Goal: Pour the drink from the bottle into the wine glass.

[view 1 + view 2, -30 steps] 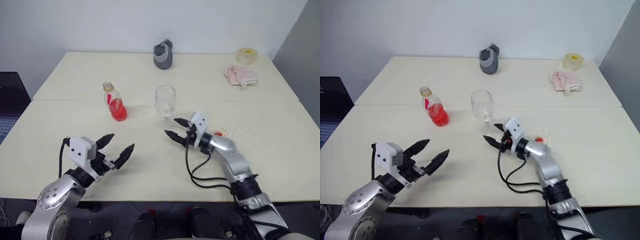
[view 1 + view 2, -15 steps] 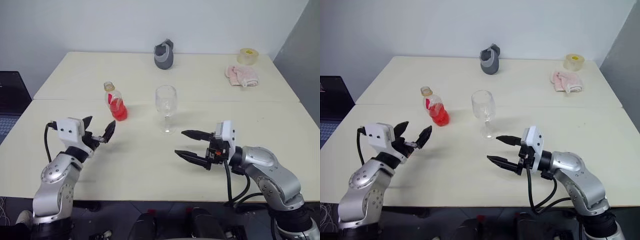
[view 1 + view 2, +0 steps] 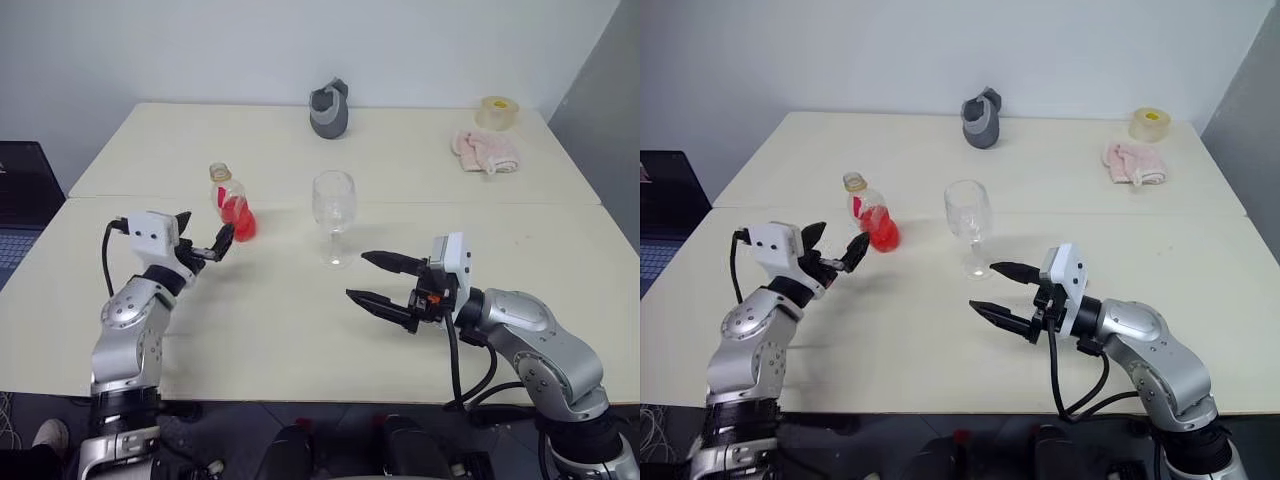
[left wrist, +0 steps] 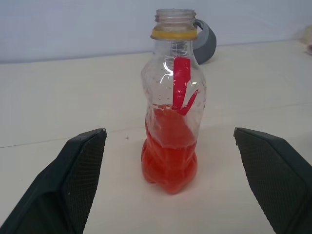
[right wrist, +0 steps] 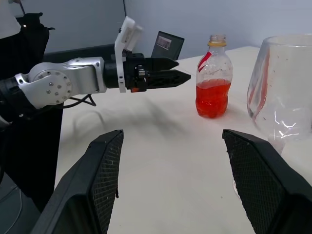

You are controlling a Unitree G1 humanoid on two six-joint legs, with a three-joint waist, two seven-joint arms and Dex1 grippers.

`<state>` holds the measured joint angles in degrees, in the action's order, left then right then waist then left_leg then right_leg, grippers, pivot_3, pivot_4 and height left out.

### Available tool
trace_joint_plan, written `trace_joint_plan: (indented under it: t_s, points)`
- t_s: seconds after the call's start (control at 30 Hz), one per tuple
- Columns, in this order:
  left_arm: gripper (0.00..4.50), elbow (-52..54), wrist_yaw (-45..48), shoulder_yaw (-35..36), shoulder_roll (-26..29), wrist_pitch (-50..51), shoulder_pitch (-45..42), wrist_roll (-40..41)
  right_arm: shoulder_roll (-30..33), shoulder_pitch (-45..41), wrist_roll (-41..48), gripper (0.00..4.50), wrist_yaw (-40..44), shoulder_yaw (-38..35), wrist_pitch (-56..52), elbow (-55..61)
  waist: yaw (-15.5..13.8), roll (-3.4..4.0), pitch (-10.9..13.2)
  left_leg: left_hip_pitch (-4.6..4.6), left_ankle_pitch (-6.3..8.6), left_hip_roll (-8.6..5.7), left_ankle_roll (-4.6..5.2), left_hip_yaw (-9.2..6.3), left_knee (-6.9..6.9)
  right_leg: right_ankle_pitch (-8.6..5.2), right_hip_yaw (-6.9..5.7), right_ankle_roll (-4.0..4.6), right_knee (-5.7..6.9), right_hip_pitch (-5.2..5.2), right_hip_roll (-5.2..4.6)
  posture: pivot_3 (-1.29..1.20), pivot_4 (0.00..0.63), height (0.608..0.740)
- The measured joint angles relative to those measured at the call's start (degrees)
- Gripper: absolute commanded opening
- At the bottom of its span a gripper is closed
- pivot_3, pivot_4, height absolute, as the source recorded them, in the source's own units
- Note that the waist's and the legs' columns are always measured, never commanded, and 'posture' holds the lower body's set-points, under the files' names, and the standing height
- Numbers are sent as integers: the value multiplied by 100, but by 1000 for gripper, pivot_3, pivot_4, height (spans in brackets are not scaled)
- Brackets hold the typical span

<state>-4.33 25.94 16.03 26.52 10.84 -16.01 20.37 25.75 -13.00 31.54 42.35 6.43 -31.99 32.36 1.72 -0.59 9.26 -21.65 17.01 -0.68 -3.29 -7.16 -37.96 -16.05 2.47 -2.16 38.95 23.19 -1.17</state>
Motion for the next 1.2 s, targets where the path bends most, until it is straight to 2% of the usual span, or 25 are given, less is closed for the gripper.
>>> trace_joint_plan:
  t_s: [0.33,0.97,1.07,1.2]
  points:
    - [4500,-1017,363,-213,-5,-393,-560,-157,-45,-45,162,3454,-263,-3,-186,173,5,-1,-1,-2,-1,0,-2,-6,0,0,-2,0,1,1,0,0,150,740]
    - [4500,-4134,499,-426,-293,-2002,-2381,-715,-81,35,381,3454,-657,-3,-421,406,9,-5,-3,-10,-3,-54,-3,-40,-5,0,-12,-1,3,4,-10,0,150,740]
    - [3935,-4476,478,-424,-292,-2252,-2566,-763,-80,37,388,3483,-709,-4,-455,422,10,-6,-3,-11,-3,-55,-3,-41,-6,0,-11,-1,3,4,-11,0,150,740]
    - [2673,-4679,496,-411,-292,-2416,-2609,-768,-76,36,392,3483,-756,-14,-466,427,13,-6,-4,-11,-3,-55,-4,-44,-7,0,-11,-1,4,5,-11,0,150,740]
